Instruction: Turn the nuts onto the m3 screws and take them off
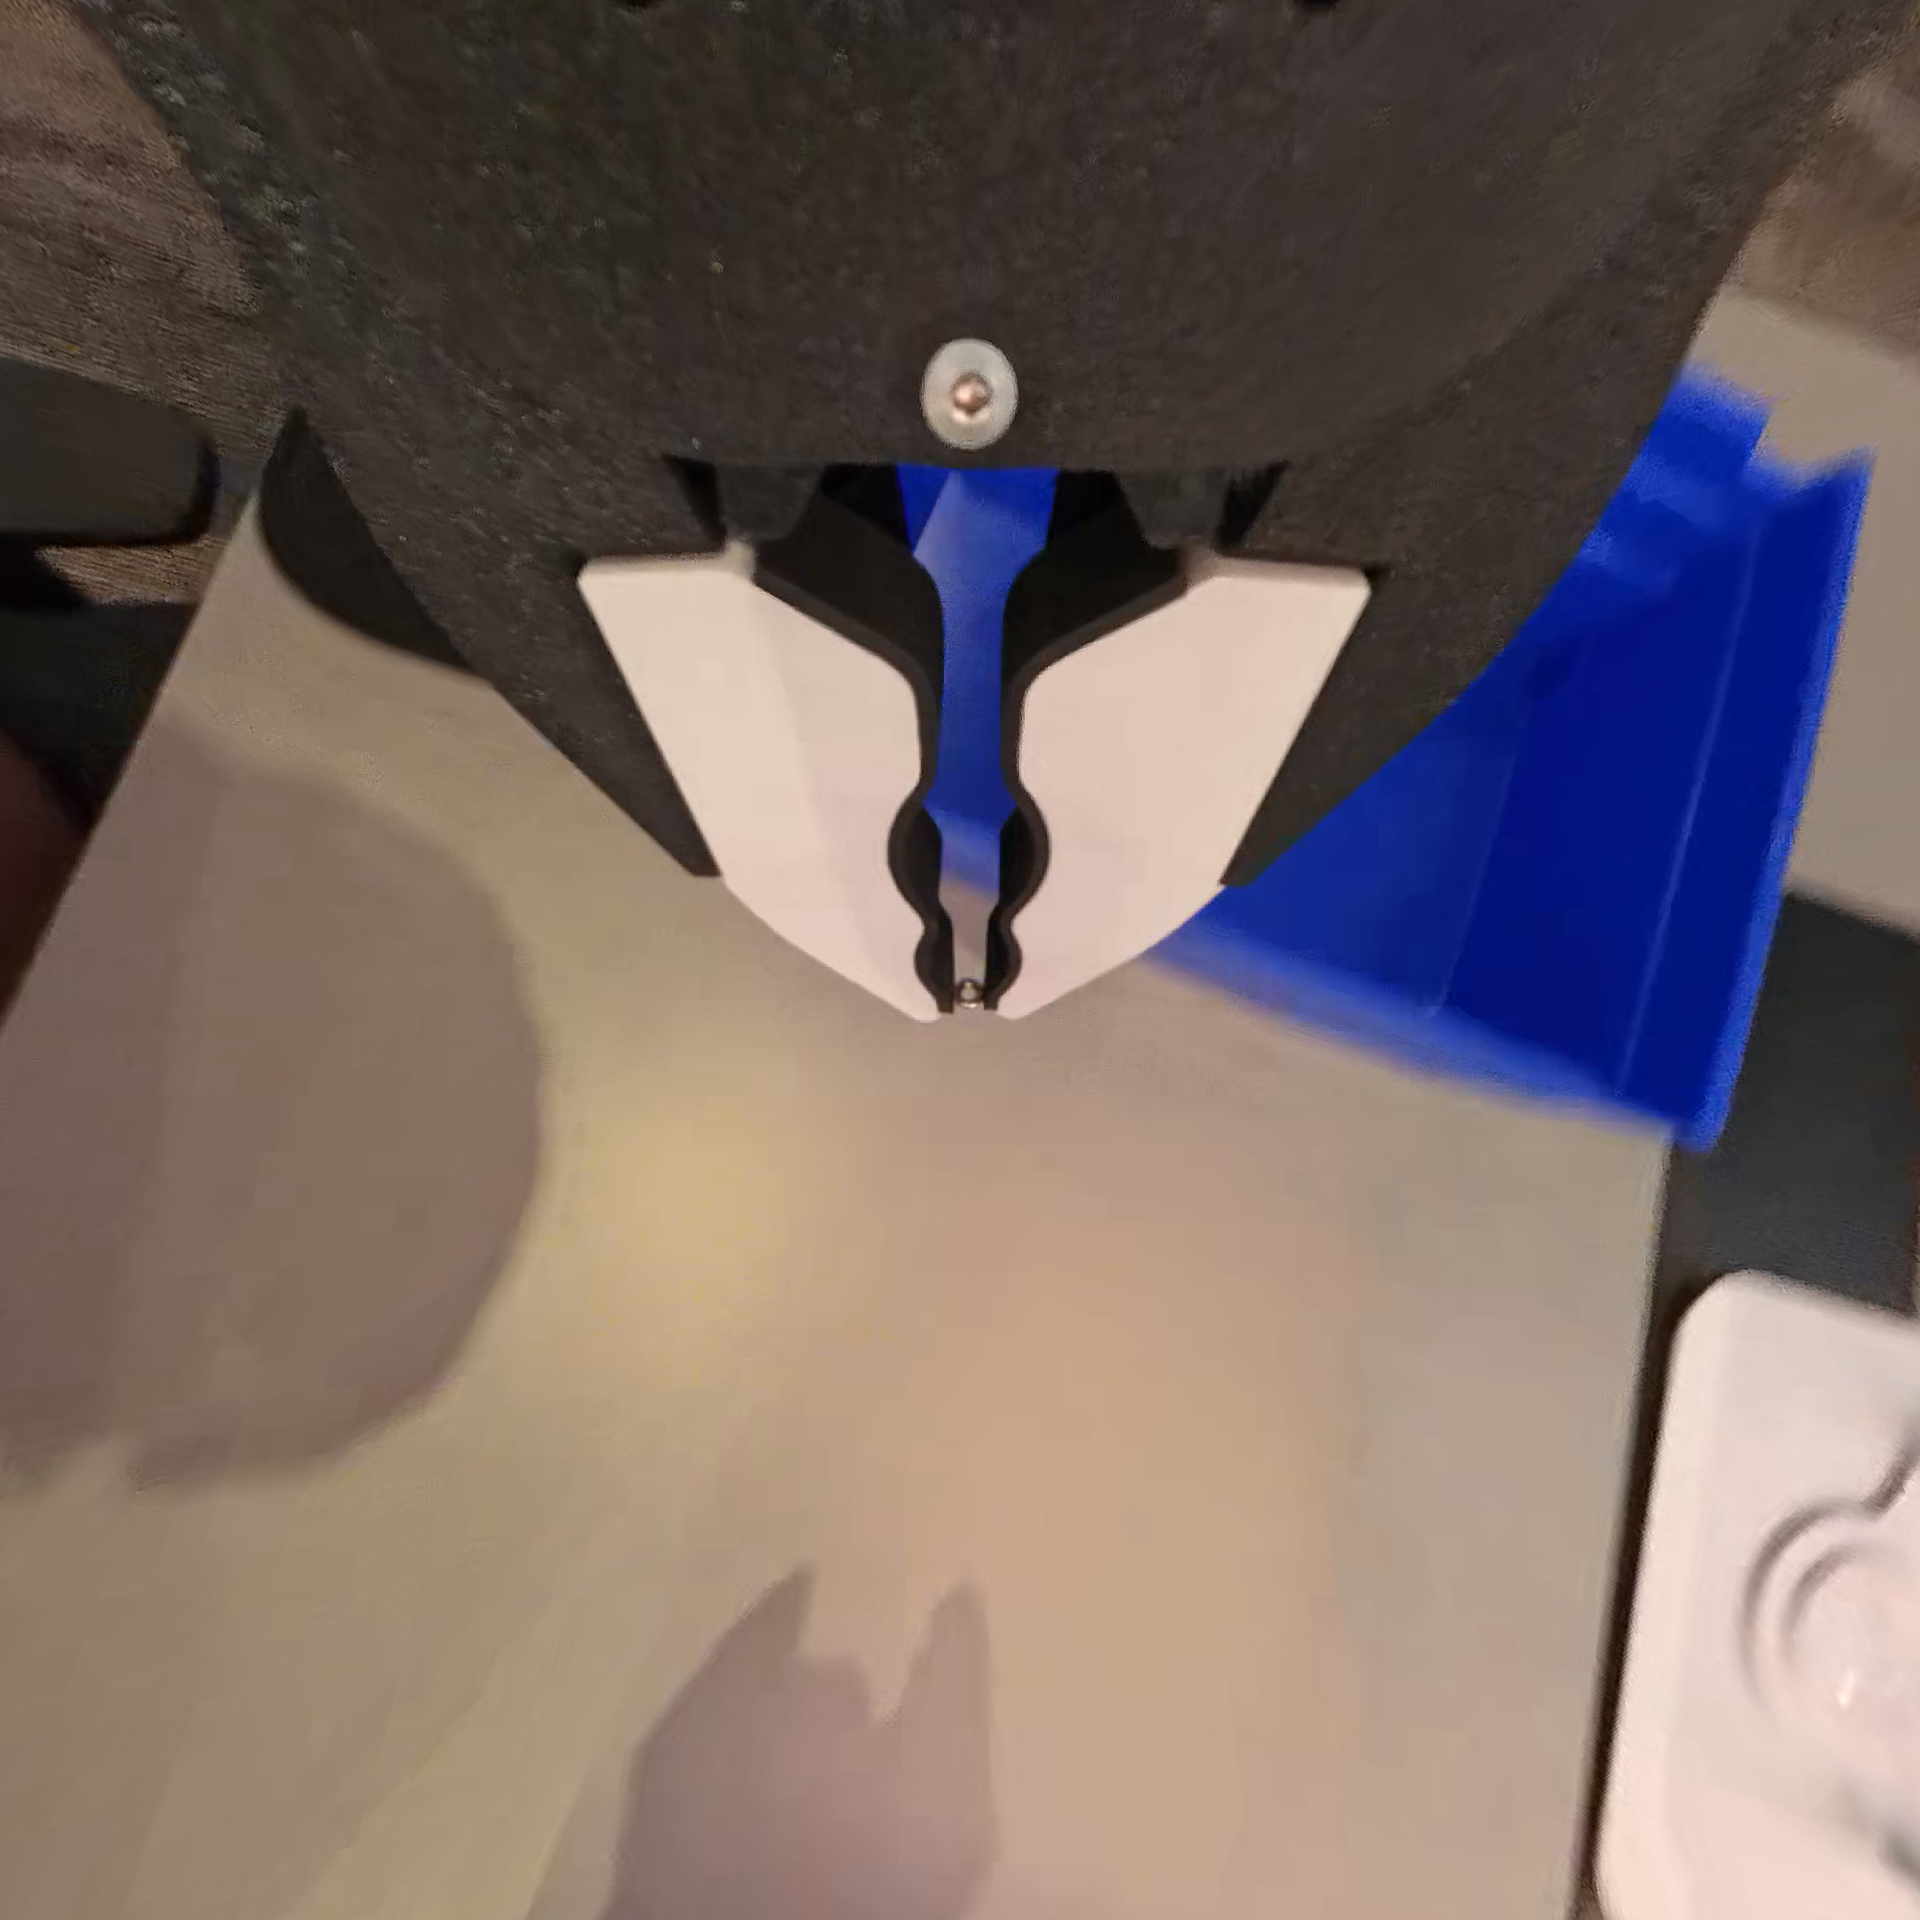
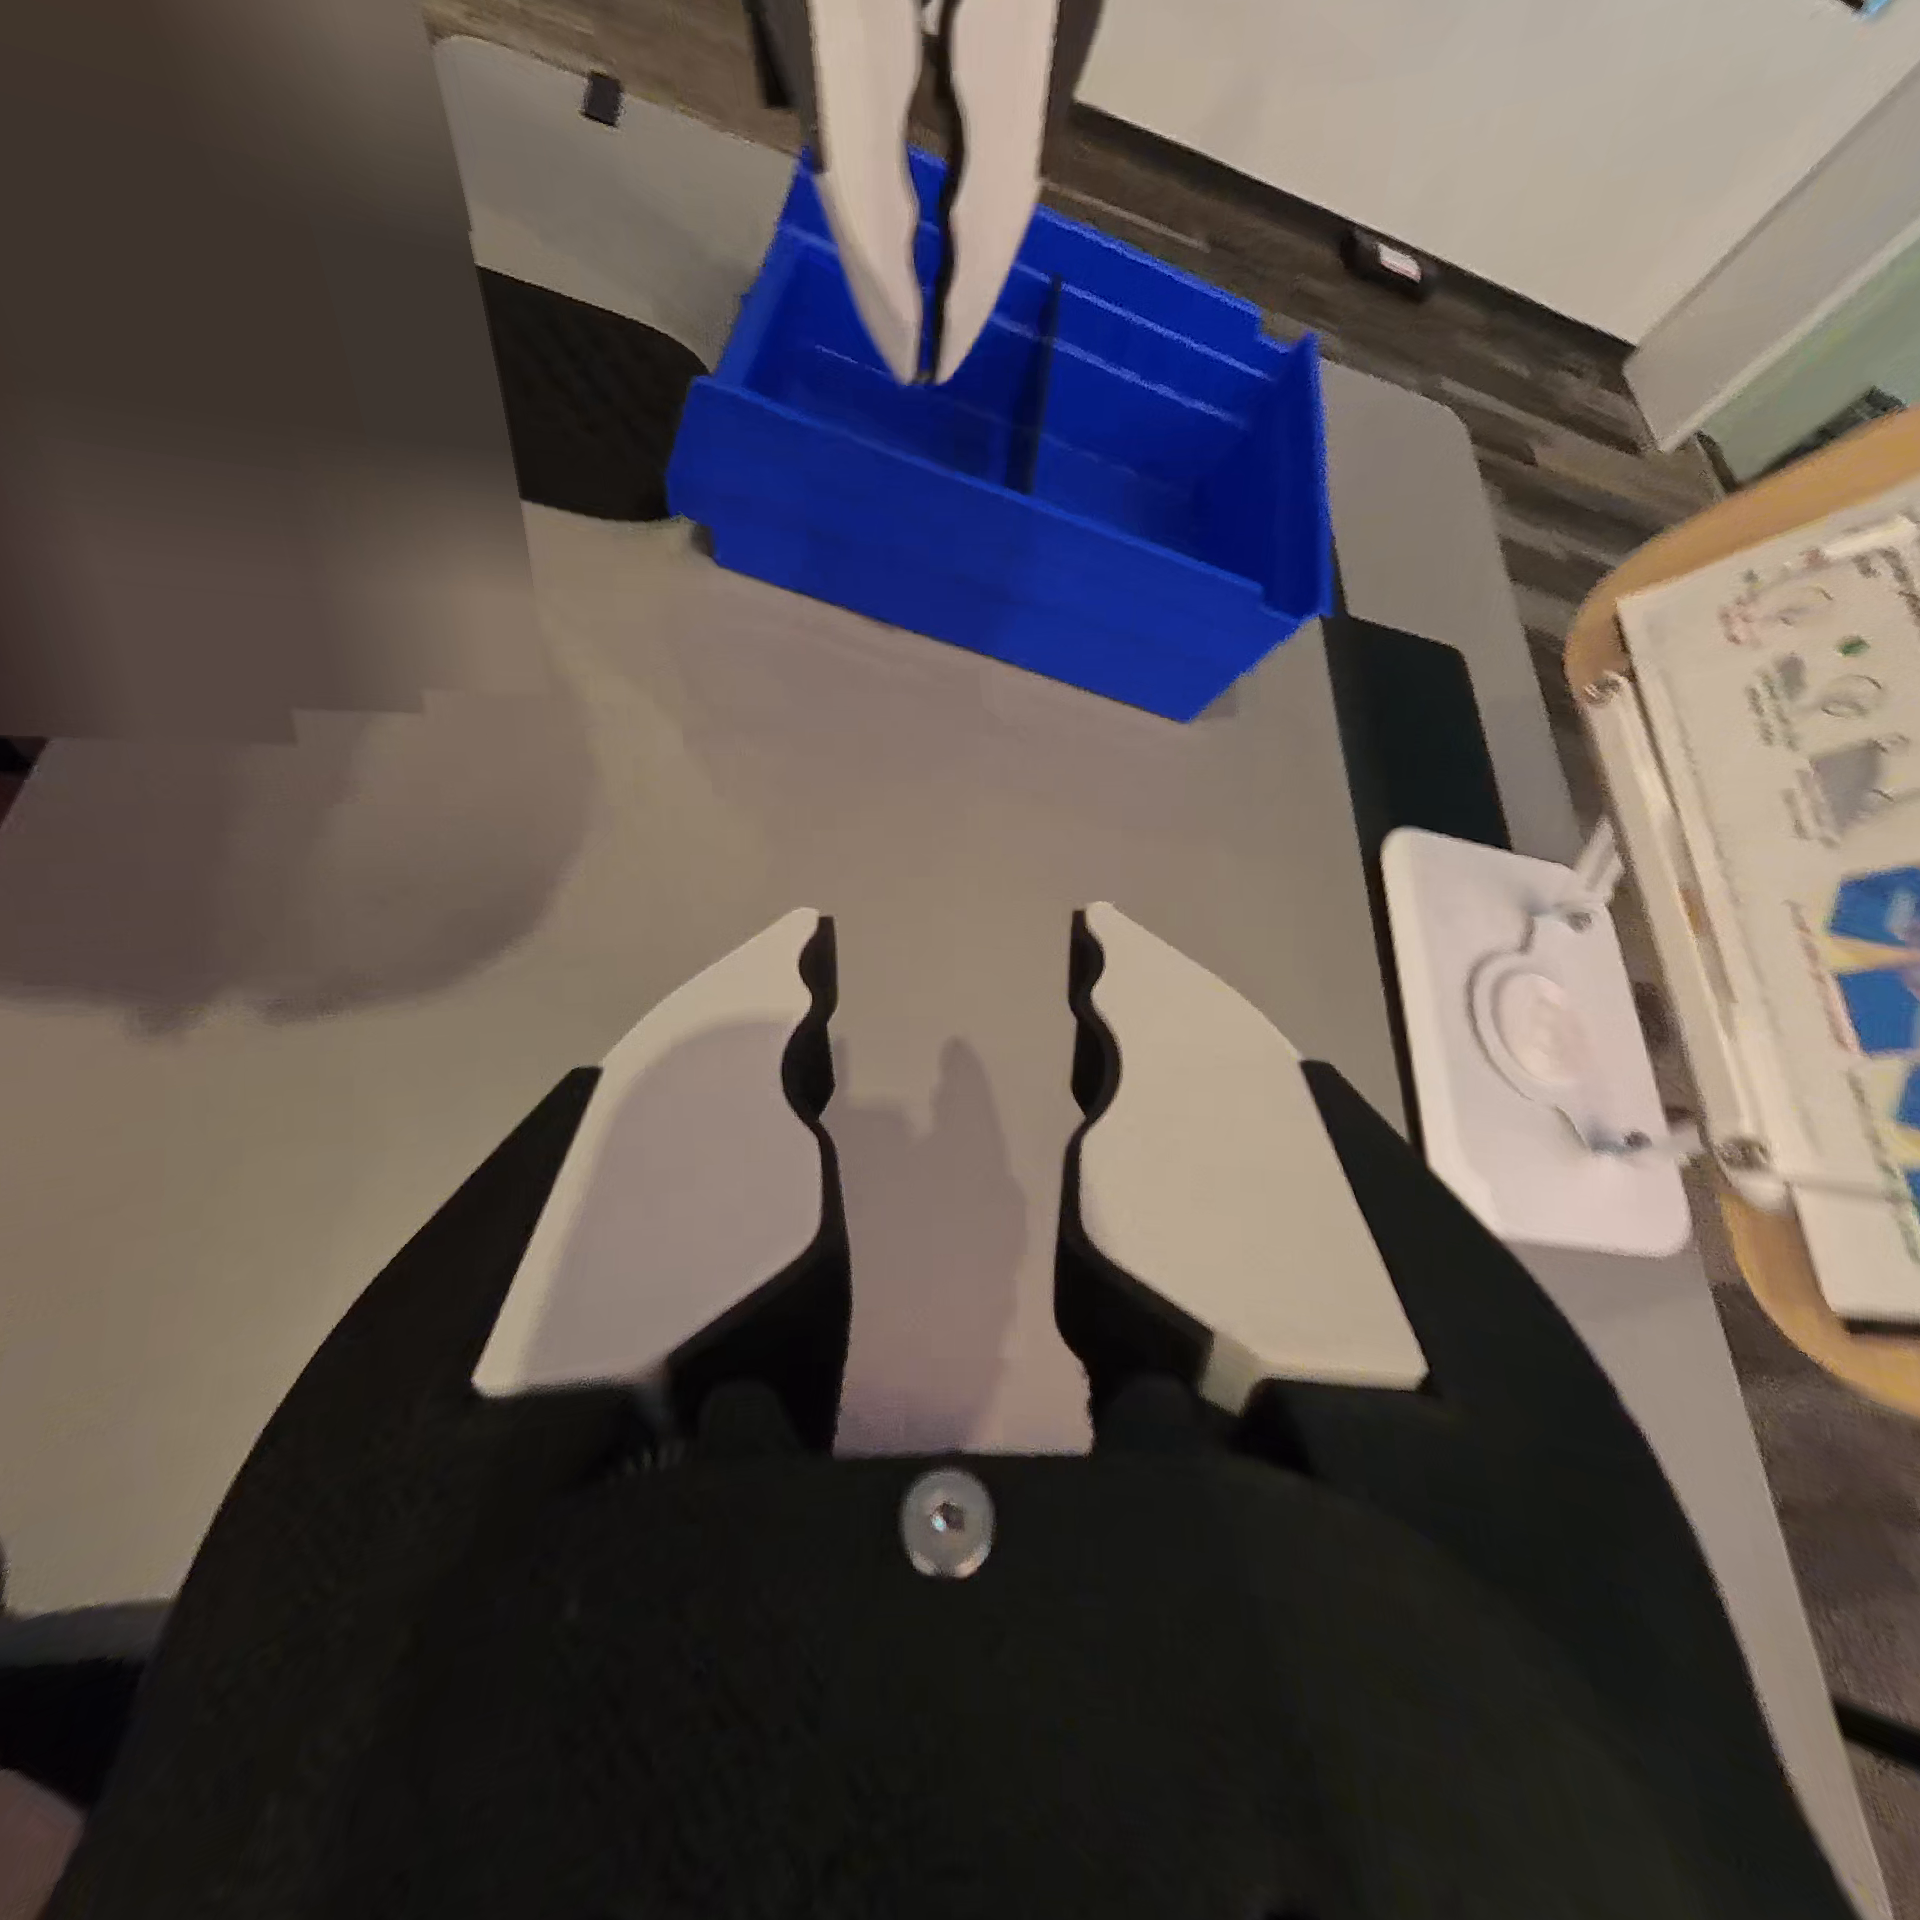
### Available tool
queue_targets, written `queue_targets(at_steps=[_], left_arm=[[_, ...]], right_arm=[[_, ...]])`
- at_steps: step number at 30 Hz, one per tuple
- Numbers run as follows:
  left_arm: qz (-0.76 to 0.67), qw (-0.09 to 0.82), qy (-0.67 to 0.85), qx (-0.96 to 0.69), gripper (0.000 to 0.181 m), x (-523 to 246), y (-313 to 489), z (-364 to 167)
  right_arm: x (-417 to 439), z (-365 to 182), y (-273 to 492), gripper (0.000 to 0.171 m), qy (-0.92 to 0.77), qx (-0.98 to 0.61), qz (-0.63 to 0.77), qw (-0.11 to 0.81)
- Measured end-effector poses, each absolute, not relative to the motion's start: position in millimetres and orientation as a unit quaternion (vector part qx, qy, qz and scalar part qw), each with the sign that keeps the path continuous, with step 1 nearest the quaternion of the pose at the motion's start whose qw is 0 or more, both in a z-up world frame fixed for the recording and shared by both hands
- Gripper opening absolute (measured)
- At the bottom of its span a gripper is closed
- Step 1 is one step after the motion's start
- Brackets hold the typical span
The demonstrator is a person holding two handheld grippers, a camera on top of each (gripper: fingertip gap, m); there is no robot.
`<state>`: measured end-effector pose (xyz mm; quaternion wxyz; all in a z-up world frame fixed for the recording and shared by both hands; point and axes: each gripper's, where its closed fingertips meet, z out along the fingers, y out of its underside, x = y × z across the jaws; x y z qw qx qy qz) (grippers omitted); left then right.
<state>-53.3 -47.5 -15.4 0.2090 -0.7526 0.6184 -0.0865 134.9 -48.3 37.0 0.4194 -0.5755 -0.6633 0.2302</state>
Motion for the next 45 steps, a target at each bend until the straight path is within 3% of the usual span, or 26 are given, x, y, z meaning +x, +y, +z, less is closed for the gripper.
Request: queue_targets(at_steps=[5, 10, 15, 25, 26, 27, 32, 36, 41, 45], left_arm=[[-0.109, 0.169, 0.664, -0.720, 0.005, 52, -58, -73], [-0.098, 0.120, 0.678, -0.719, 0.005, 105, -51, -123], [-0.060, 0.093, 0.686, -0.719, 0.005, 118, -42, -145], [-0.025, 0.076, 0.684, -0.726, 0.005, 113, -26, -163], [-0.029, 0.072, 0.683, -0.726, 0.008, 114, -27, -163], [-0.038, 0.079, 0.682, -0.726, 0.023, 116, -27, -162], [-0.060, 0.116, 0.669, -0.732, 0.033, 113, -23, -118], [-0.053, 0.223, 0.638, -0.735, 0.030, 88, -6, -41], [0.014, 0.382, 0.566, -0.731, 0.025, 2, 32, 60], [0.013, 0.382, 0.504, -0.774, 0.033, -73, 48, 80]], right_arm=[[195, 46, -43, 0.045, -0.630, -0.627, 0.178, 0.423], [242, 50, -57, 0.044, -0.607, -0.646, 0.187, 0.424], [268, 31, -54, 0.044, -0.597, -0.679, 0.178, 0.389], [262, 40, -61, 0.044, -0.612, -0.645, 0.207, 0.408], [263, 41, -61, 0.044, -0.612, -0.645, 0.207, 0.409], [263, 41, -61, 0.044, -0.611, -0.644, 0.207, 0.411], [265, 49, -65, 0.046, -0.606, -0.631, 0.224, 0.430], [267, 60, -71, 0.046, -0.607, -0.609, 0.237, 0.453], [260, 77, -81, 0.045, -0.612, -0.572, 0.260, 0.480], [254, 80, -84, 0.045, -0.616, -0.564, 0.262, 0.483]])
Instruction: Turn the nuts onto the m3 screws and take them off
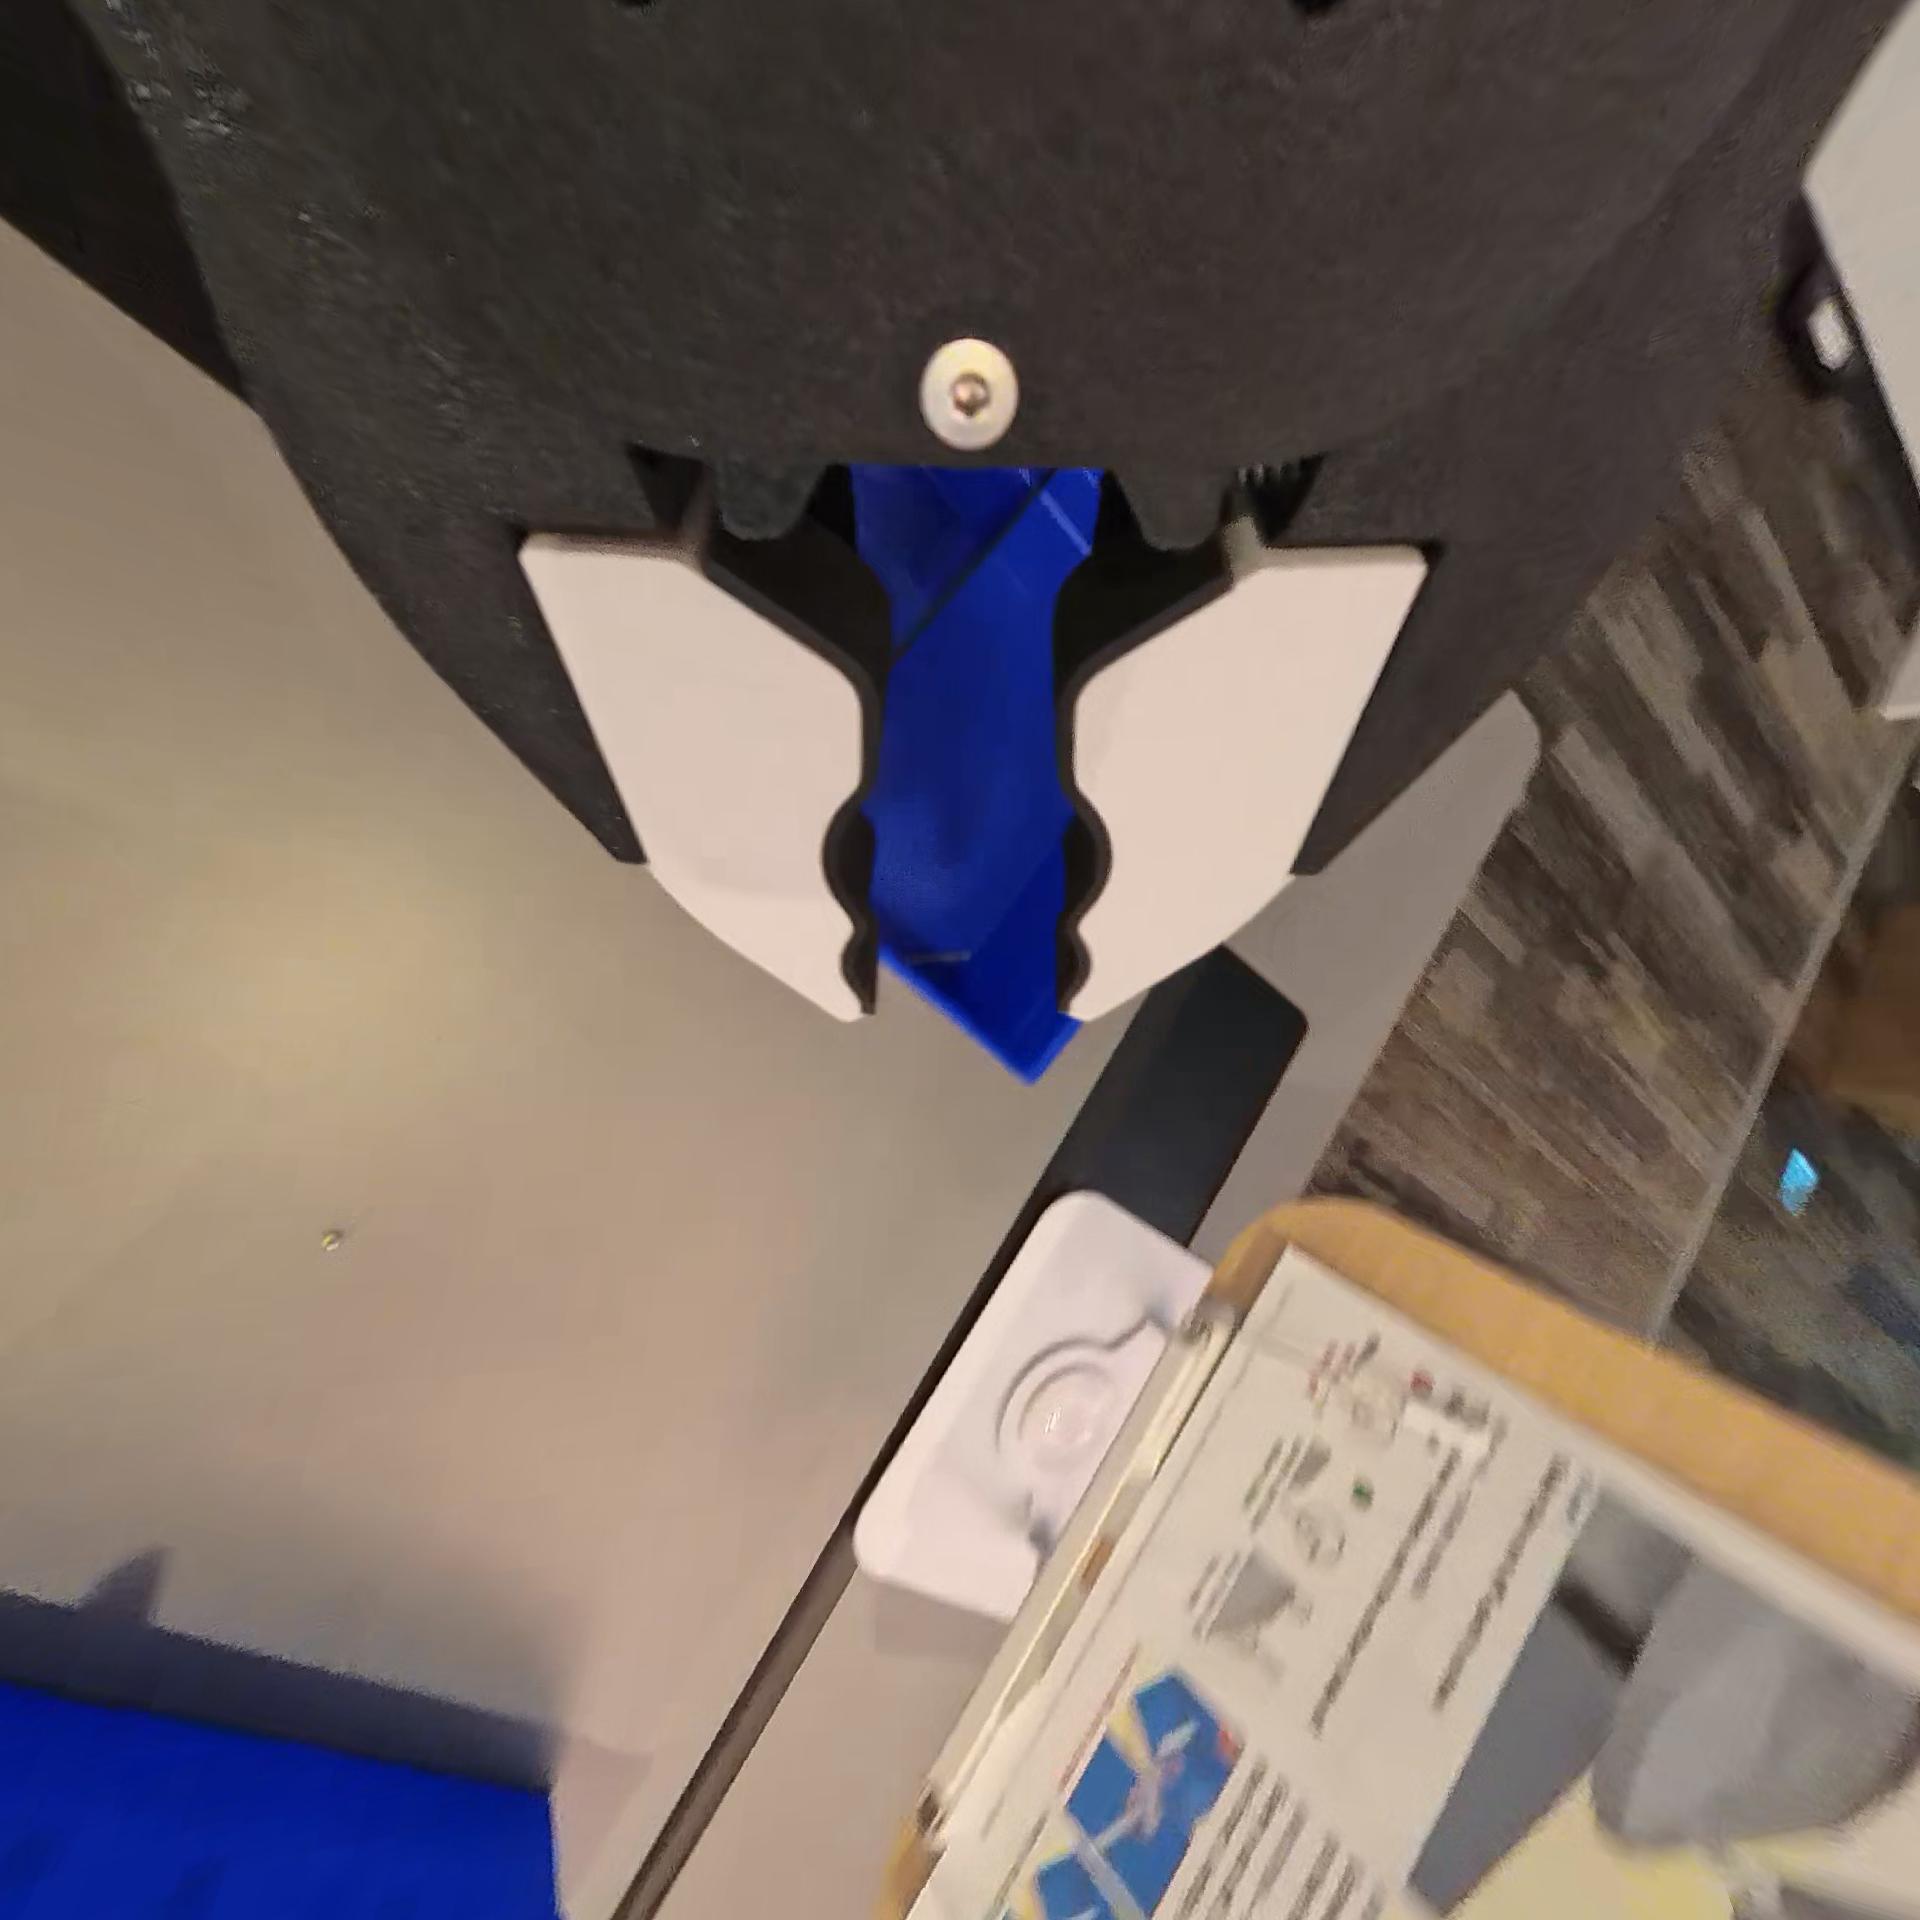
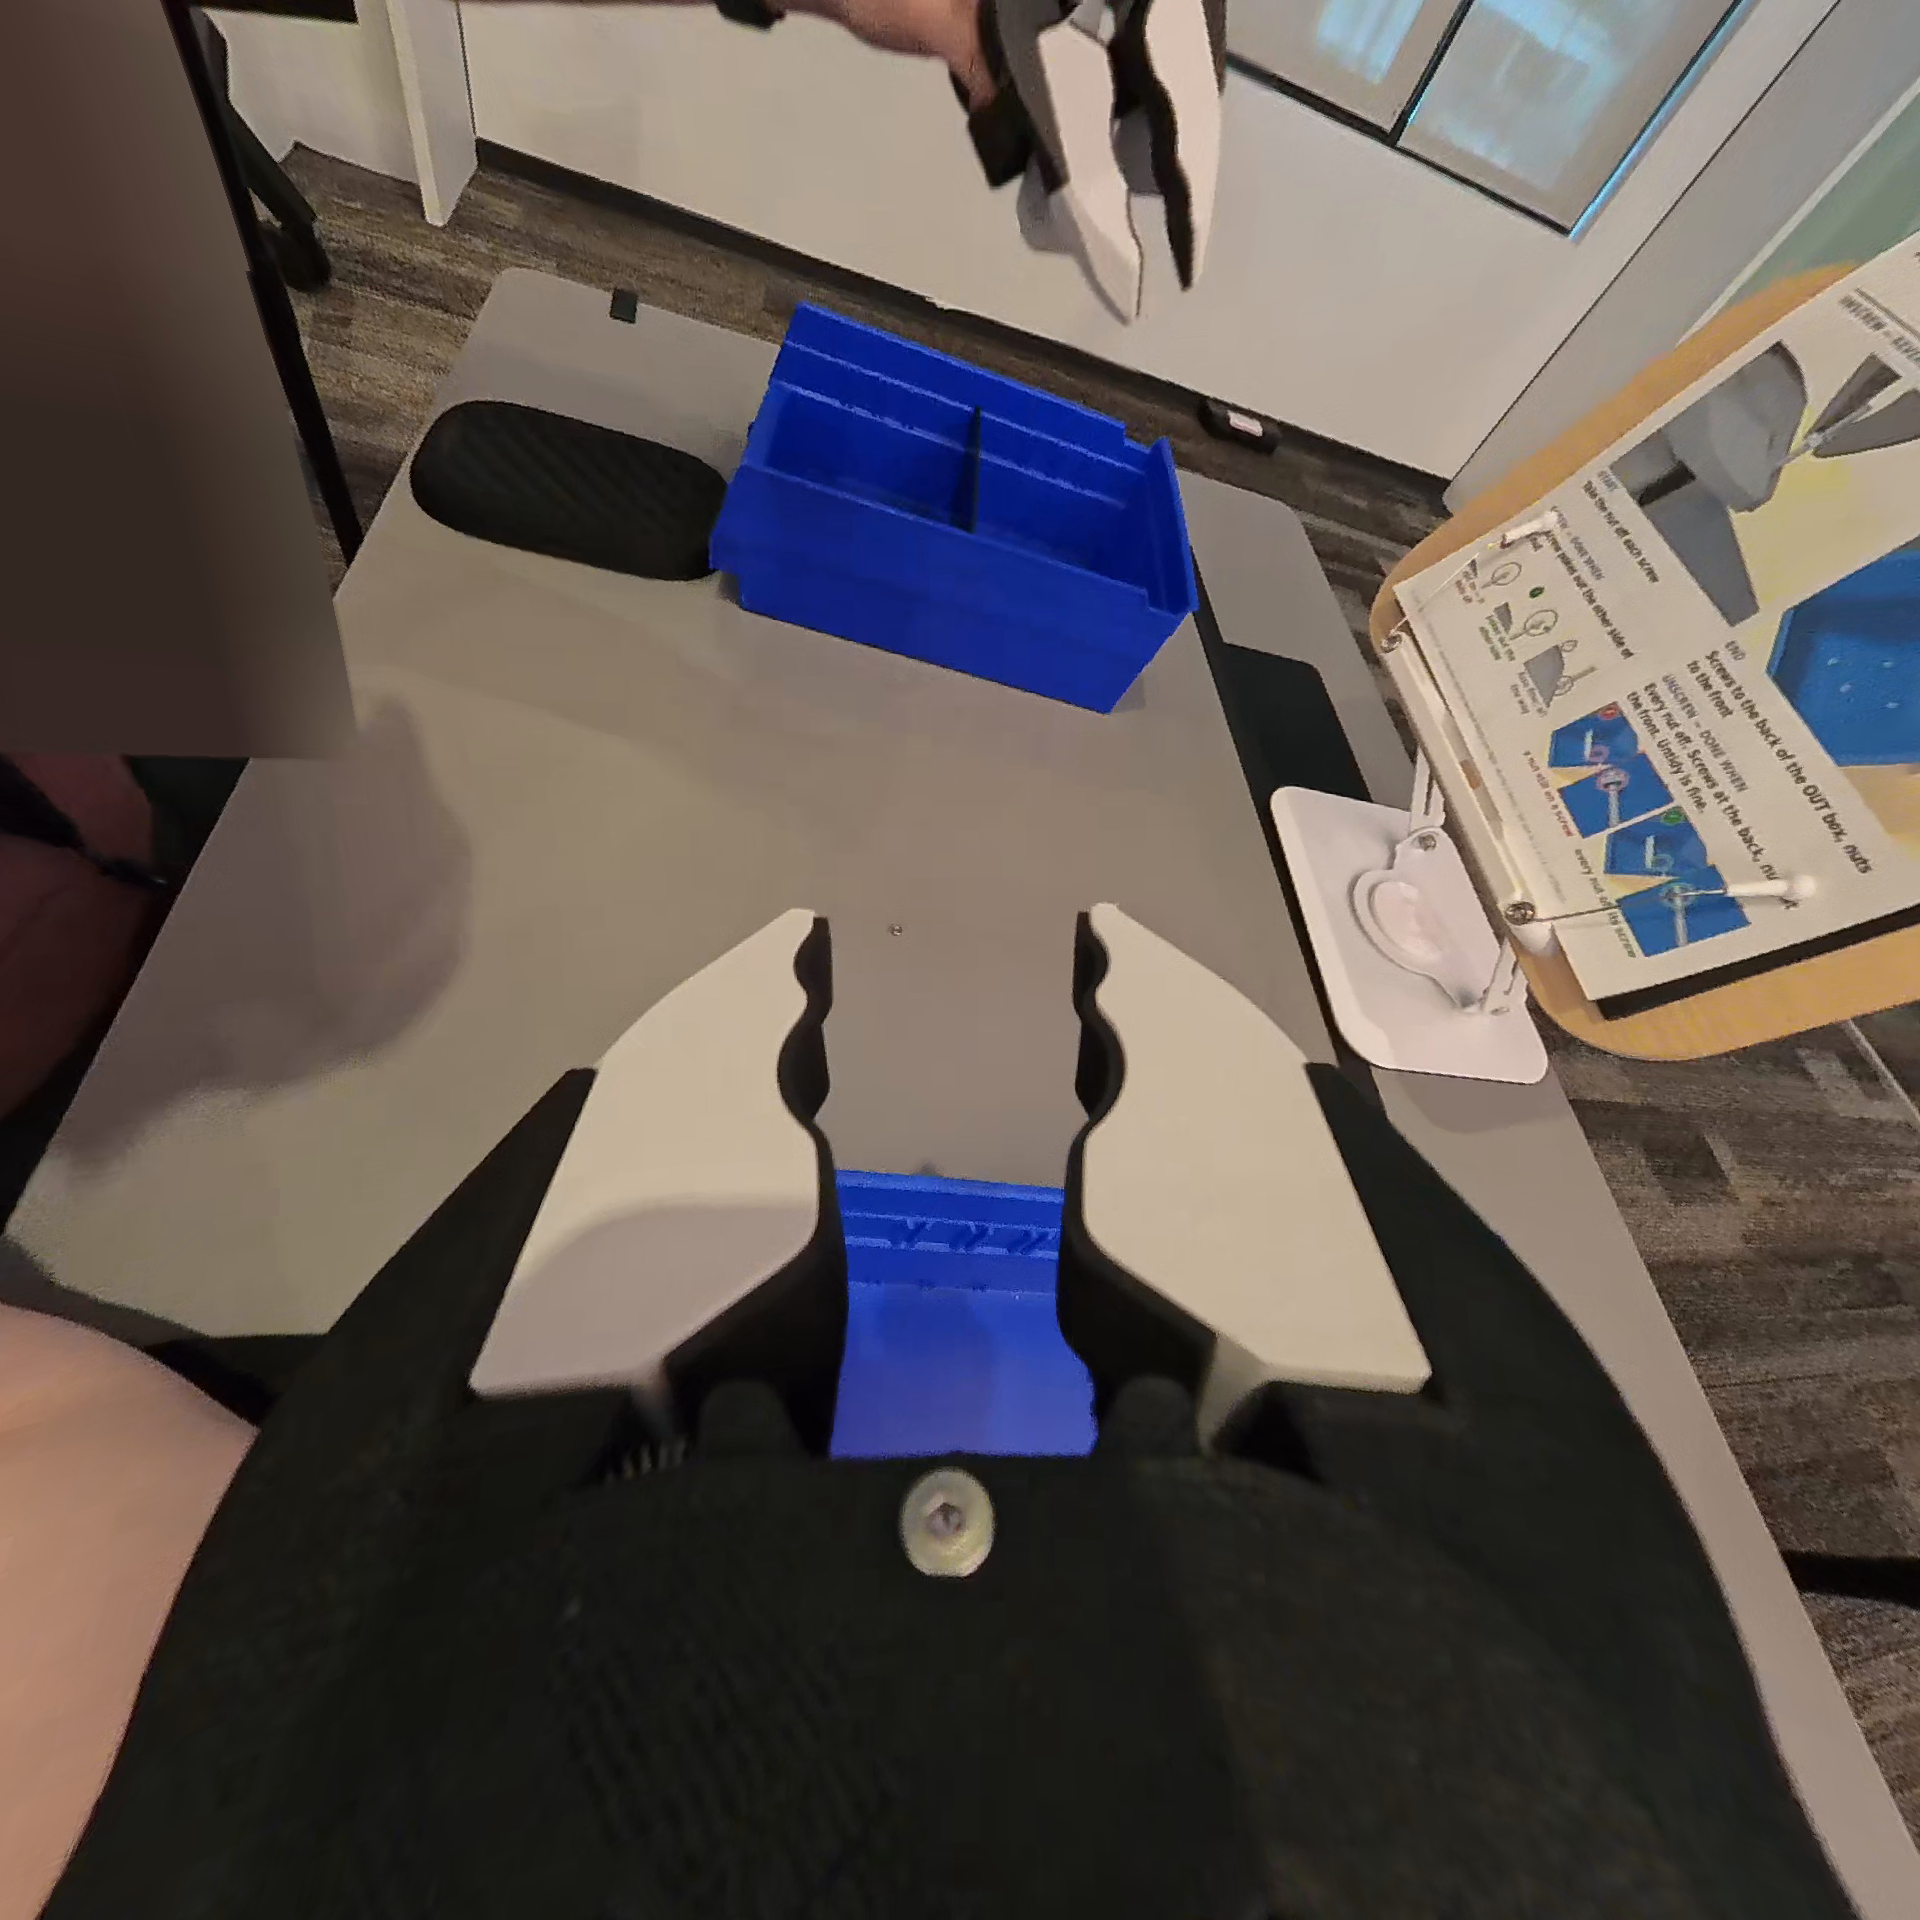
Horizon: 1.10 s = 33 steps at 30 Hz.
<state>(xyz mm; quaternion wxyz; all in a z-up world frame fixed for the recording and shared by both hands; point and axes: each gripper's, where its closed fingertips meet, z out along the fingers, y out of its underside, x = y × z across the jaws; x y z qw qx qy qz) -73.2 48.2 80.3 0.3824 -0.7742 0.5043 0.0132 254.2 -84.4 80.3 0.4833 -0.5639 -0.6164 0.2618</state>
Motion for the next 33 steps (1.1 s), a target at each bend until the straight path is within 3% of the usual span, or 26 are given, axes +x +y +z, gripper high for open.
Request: queue_targets(at_steps=[7, 16, 22, 28, 33], left_arm=[[0.001, 0.312, 0.504, -0.805, 0.042, -143, 67, 22], [-0.039, 0.211, 0.540, -0.813, 0.051, -155, 95, -82], [-0.062, 0.189, 0.525, -0.827, 0.056, -148, 111, -107], [-0.053, 0.225, 0.637, -0.735, 0.055, -125, 110, -123], [-0.082, 0.191, 0.684, -0.699, 0.065, -113, 104, -143]], right_arm=[[232, 66, -74, 0.046, -0.628, -0.572, 0.281, 0.447], [180, 81, -87, 0.048, -0.649, -0.489, 0.373, 0.447], [170, 71, -85, 0.048, -0.655, -0.496, 0.376, 0.428], [161, 51, -78, 0.050, -0.660, -0.516, 0.384, 0.389], [161, 45, -79, 0.050, -0.663, -0.520, 0.384, 0.377]])
